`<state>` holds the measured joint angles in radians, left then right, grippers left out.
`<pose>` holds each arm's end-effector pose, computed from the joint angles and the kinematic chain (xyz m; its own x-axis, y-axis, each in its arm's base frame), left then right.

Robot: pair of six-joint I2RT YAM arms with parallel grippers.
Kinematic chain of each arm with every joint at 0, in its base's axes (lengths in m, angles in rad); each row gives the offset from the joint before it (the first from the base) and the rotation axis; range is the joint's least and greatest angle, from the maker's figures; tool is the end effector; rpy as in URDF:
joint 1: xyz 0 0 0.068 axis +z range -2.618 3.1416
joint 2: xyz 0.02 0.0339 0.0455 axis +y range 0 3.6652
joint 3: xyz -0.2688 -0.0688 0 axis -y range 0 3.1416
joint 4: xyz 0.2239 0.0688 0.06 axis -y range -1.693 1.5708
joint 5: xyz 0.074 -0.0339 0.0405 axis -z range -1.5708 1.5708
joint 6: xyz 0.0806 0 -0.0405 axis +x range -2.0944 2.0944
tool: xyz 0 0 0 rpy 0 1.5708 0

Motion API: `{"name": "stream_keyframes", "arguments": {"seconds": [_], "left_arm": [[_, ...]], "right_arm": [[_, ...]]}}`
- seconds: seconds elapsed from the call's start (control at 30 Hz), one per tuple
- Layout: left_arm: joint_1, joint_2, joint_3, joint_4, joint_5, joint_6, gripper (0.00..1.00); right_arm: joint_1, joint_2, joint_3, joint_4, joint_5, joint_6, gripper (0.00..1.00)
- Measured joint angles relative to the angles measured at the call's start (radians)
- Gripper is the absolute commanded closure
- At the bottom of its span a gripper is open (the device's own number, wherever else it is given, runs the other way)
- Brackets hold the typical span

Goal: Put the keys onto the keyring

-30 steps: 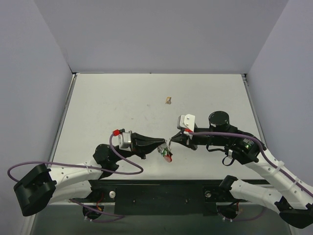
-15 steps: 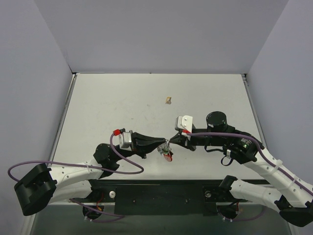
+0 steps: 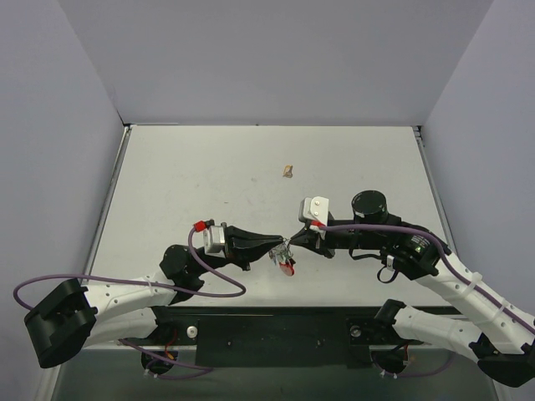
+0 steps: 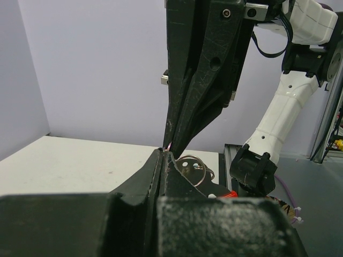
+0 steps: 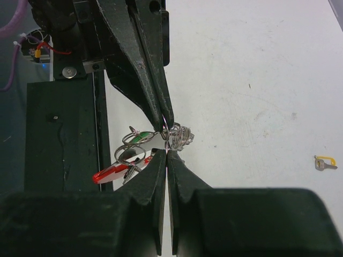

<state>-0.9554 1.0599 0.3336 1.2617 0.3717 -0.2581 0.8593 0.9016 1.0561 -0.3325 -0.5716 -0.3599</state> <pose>0.1054 -0.1998 0.3202 0.0446 -0.4750 -0.8789 0.9851 0.1671 -0.0404 0.1007 0.1836 0.3930 0.2386 -0.1769 -0.9549 -0.9623 0.0893 -0.2570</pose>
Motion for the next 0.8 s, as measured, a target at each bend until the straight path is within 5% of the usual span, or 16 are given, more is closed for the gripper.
{"name": "stream_keyframes", "arguments": {"seconds": [0.8], "left_arm": [[0.002,0.023,0.026,0.015,0.023,-0.001,1.0]], "right_arm": [[-0.01,0.0,-0.029,0.039,0.007,0.088,1.0]]}}
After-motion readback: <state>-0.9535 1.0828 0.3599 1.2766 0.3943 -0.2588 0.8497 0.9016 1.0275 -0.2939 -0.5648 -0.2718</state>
